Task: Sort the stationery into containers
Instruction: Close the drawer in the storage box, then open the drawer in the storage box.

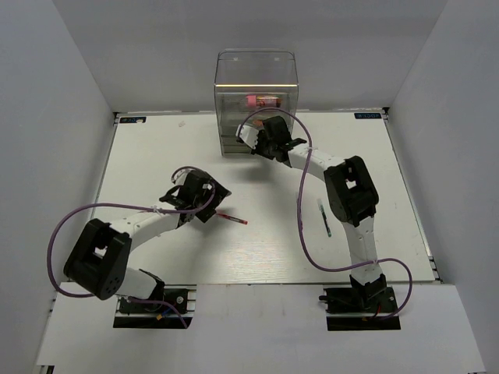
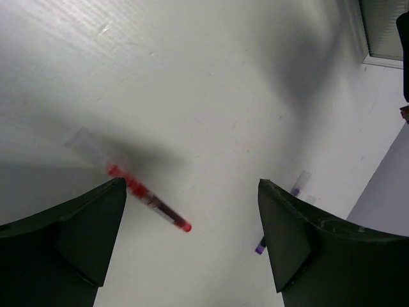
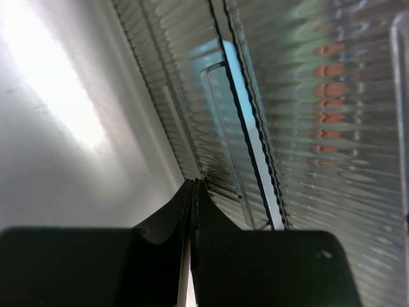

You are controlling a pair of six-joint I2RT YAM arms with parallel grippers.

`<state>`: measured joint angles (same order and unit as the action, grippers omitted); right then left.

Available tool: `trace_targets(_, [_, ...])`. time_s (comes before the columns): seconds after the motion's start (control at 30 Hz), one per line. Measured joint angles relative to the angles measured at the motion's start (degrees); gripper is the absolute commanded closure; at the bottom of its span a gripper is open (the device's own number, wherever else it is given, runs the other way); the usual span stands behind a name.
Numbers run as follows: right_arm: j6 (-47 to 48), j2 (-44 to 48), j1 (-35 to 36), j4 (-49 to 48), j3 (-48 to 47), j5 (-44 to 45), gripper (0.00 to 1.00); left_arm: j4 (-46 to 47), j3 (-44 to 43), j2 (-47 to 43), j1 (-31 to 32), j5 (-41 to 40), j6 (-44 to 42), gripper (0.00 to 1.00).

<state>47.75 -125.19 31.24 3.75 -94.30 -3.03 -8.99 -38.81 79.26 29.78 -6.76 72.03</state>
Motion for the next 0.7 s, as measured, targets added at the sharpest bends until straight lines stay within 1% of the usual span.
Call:
trace_targets(0.1, [-0.6,0.0,0.3,-2.2,0.5,3.4,1.0,2.6,-2.9,4.9,0.0,0.2,-0.6,0.1])
trace_targets(0.17, [-0.9,0.0,0.3,-4.0,0.5,5.8,1.0,4.0,-5.7,8.7,0.0,0.3,-0.9,0.1])
trace_targets(0.3, [-1.1,0.0,0.3,-5.2,0.5,8.2,1.0,8.2,-11.2,15.5,0.0,0.9,-1.5,0.15])
trace_targets(0.33, [-1.2,0.1,0.2,-5.3,0.5,8.2,1.0,9.5,-12.4,17.0,0.0,1.2,-1.6,0.2])
trace_targets(0.4, [-1.4,0.4,0.1,-5.0,0.5,6.8,1.0,12.1,-14.1,19.3,0.0,1.5,-1.6,0.27])
trace_targets(0.43, [-1.5,0.8,-0.1,-4.1,0.5,5.1,1.0,13.5,-14.7,20.3,0.0,1.6,-1.5,0.36])
trace_targets(0.5, [-1.9,3.0,-0.4,-2.4,2.0,1.6,1.0,17.3,-15.4,22.3,0.0,1.7,-0.8,0.46])
trace_targets(0.53, [-2.3,5.1,-0.4,-1.2,3.6,-0.6,0.98,19.5,-15.5,23.3,0.0,1.6,-0.3,0.5])
trace_targets(0.57, [-2.5,7.5,-0.5,-0.6,5.9,-2.6,0.7,21.9,-15.5,24.2,0.0,1.6,0.2,0.6])
trace_targets(0.6, [-3.2,10.5,-0.7,0.0,8.7,-4.5,0.57,24.8,-15.5,25.5,0.0,1.5,1.1,0.63])
trace_targets(0.63, [-3.8,13.8,-0.7,0.4,11.8,-6.1,0.48,27.3,-15.5,26.6,0.0,1.3,1.7,0.66])
trace_targets(0.67, [-4.5,16.7,-0.8,0.6,14.4,-7.4,0.46,30.1,-15.5,28.0,0.0,1.1,2.4,0.69])
trace_targets(0.7, [-5.0,19.7,-0.8,0.7,17.0,-8.4,0.46,32.7,-15.6,29.4,0.0,0.8,3.0,0.69])
